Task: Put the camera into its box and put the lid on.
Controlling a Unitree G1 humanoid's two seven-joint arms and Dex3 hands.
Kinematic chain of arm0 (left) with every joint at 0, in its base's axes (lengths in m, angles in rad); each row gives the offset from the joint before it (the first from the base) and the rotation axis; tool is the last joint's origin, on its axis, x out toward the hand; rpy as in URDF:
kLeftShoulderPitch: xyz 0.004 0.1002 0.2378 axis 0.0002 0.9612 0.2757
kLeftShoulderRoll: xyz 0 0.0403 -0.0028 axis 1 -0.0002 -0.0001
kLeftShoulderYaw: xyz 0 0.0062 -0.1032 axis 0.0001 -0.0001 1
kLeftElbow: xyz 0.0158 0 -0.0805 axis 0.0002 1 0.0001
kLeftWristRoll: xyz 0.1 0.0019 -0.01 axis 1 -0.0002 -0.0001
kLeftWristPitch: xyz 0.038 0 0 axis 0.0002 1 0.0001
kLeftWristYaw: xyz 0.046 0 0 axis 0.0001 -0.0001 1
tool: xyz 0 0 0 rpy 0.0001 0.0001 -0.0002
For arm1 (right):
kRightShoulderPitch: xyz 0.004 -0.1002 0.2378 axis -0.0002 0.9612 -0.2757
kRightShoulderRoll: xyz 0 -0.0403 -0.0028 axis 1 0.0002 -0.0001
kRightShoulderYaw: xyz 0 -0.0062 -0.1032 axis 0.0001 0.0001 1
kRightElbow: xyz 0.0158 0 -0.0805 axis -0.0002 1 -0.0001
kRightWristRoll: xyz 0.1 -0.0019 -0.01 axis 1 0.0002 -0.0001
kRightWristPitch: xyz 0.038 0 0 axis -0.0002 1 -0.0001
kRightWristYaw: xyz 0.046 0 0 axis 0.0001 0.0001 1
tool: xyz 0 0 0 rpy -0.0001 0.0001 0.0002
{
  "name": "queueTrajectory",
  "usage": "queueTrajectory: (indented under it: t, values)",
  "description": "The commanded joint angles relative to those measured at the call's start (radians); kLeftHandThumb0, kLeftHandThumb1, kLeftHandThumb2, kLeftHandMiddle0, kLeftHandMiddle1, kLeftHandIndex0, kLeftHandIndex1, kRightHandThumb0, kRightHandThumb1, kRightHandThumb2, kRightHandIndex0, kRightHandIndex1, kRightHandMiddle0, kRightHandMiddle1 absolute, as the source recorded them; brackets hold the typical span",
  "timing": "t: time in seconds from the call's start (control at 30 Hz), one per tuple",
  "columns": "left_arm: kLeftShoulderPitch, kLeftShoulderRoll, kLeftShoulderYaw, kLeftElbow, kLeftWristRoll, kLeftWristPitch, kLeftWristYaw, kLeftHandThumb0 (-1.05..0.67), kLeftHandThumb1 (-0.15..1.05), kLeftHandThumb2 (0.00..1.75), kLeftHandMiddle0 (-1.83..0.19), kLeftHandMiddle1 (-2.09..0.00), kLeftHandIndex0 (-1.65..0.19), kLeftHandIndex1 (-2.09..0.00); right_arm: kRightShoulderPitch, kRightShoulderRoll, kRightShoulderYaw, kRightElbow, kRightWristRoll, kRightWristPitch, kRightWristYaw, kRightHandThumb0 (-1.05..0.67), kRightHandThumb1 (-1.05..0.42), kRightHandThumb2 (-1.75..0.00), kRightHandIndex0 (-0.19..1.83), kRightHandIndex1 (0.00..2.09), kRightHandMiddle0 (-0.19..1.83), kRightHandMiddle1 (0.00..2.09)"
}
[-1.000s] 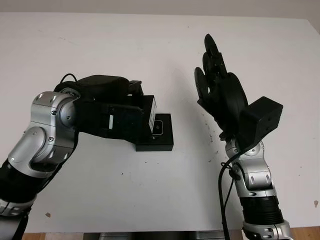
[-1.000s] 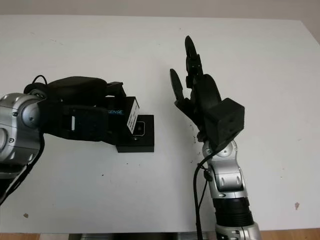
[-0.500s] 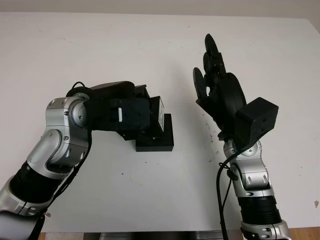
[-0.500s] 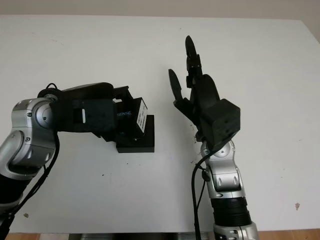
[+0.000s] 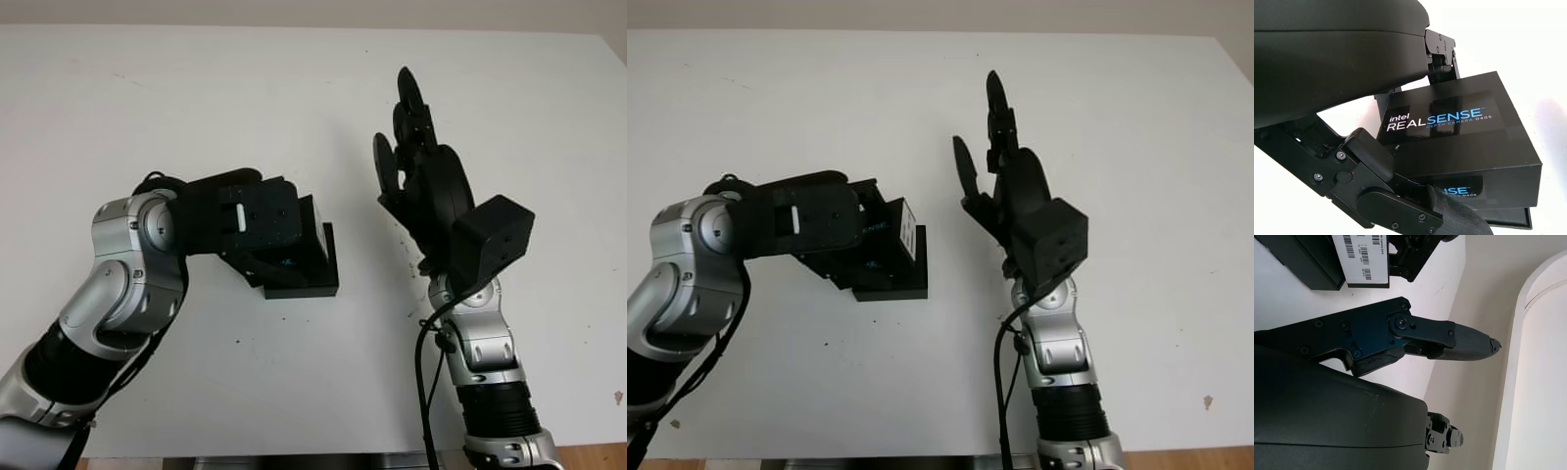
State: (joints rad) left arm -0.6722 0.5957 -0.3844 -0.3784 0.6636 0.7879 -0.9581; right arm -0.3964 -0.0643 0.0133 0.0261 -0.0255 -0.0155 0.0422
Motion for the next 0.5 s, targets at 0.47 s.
queueTrajectory:
  t: [0.47]
  values:
    - [0.044, 0.038, -0.026, -0.009, -0.021, -0.273, 0.052, -0.29, 1.05, 0.47, -1.27, -2.09, -0.53, -2.09, 0.006, 0.013, 0.009, 0.002, -0.010, -0.025, -0.016, -0.73, -1.05, -0.57, -0.13, 0.05, -0.11, 0.14]
